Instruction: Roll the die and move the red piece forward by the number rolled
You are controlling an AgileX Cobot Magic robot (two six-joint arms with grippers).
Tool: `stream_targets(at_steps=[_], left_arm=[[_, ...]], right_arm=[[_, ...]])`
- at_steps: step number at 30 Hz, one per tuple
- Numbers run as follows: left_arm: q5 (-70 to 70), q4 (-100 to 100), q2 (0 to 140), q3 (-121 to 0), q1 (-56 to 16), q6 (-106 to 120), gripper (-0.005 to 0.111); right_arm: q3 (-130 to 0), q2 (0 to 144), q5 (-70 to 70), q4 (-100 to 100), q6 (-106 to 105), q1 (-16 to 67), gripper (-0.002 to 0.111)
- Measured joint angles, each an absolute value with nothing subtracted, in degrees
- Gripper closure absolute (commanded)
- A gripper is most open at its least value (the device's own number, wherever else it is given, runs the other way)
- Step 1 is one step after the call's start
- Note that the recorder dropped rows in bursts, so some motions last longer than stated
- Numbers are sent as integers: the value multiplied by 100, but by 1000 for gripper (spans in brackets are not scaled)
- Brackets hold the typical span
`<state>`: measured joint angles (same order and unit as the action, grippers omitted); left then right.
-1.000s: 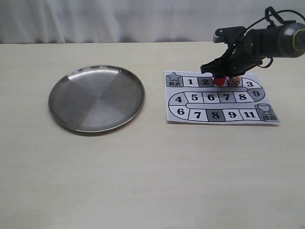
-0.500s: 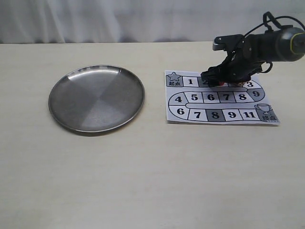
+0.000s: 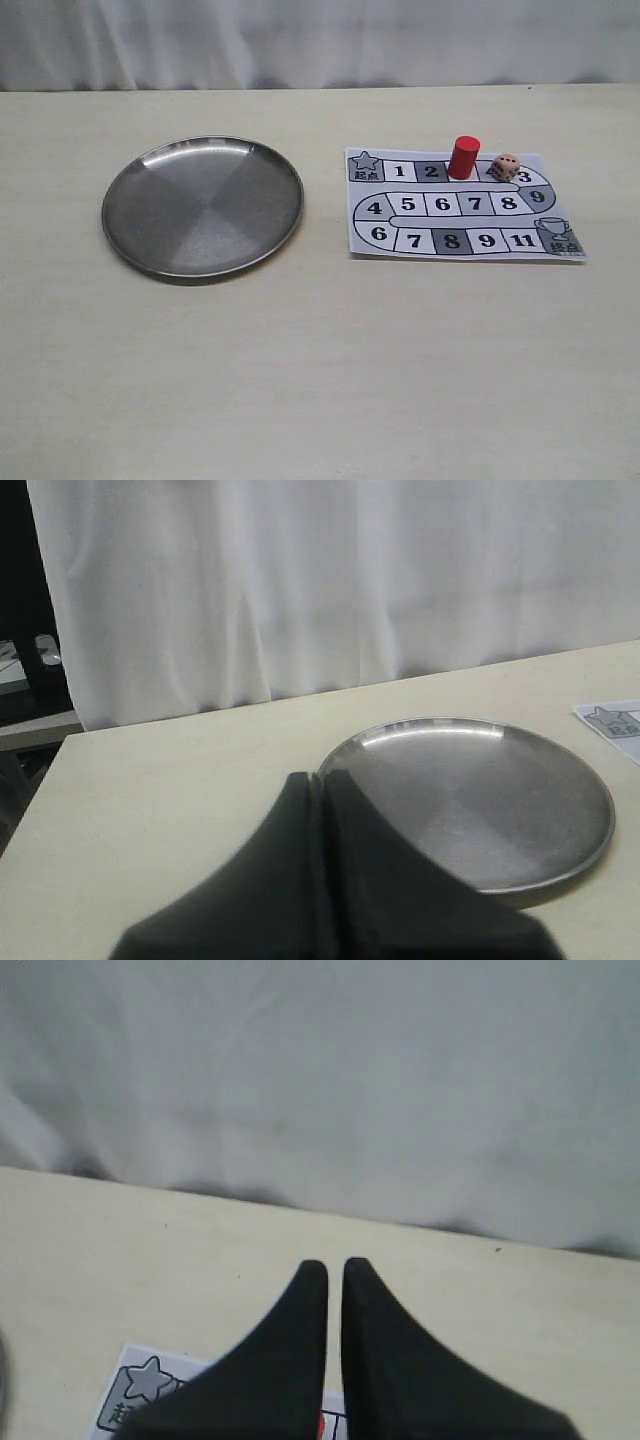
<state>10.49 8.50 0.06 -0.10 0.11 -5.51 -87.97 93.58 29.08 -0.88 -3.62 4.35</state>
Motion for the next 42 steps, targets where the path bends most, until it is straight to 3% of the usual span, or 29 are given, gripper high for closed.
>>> stream_targets(at_steps=[6, 16, 23, 31, 42], left_arm=[[1049, 850, 6, -10, 11, -551, 107], [1049, 850, 6, -10, 11, -551, 107], [1049, 850, 6, -10, 11, -551, 107], [1049, 850, 6, -10, 11, -551, 107], [1049, 850, 6, -10, 11, -551, 107]], right_arm=[[-7482, 7912, 2324, 0, -383, 435, 104], [-3249, 5479, -628, 493, -122, 435, 104], [-1292, 3656, -1464, 546, 129, 435, 104], [-68, 1658, -1563, 554, 232, 435, 104], [-9, 508, 197, 554, -239, 435, 104]])
